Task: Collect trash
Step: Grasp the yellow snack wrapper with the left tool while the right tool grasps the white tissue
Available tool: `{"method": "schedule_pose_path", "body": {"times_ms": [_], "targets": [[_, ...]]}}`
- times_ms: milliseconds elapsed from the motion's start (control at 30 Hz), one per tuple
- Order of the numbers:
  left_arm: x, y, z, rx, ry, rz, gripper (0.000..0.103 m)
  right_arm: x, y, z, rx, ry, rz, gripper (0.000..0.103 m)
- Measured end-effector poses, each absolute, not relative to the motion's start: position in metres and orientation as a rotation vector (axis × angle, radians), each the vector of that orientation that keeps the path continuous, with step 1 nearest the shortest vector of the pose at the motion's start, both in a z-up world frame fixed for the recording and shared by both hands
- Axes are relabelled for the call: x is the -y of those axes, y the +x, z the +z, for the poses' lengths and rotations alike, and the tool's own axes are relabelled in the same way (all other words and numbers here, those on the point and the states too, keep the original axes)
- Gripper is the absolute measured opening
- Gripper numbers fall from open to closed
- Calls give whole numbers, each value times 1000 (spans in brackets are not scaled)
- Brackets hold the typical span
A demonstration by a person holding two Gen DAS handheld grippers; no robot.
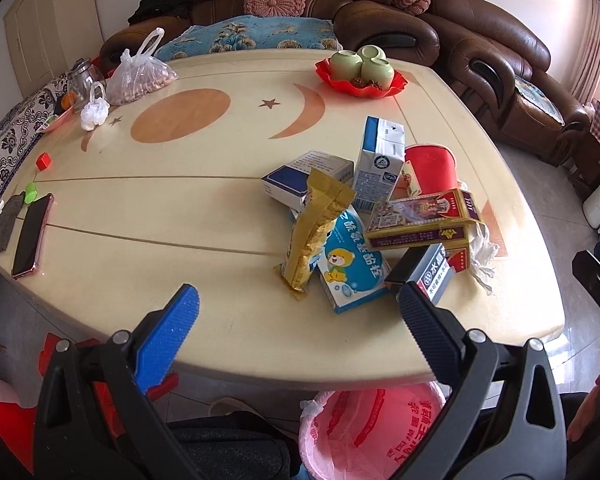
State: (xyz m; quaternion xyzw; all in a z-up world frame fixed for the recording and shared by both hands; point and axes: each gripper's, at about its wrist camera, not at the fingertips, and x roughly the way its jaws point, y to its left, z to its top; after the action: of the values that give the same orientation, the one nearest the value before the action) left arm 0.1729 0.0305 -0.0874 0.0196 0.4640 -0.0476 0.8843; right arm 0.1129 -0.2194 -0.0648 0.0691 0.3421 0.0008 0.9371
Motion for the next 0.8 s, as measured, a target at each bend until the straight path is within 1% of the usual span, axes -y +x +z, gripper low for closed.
{"method": "schedule_pose_path", "body": {"times_ms": [400, 533, 800], "targets": [[-32, 214, -113, -1005, 33, -67, 98, 227, 165, -112, -772, 114, 34, 96], [-34, 226, -120, -1019, 19, -59, 98, 225, 181, -125, -790, 97, 45, 94], [-40, 242, -135, -1041, -7, -44, 98, 230, 207, -150, -842, 106, 41, 85]]}}
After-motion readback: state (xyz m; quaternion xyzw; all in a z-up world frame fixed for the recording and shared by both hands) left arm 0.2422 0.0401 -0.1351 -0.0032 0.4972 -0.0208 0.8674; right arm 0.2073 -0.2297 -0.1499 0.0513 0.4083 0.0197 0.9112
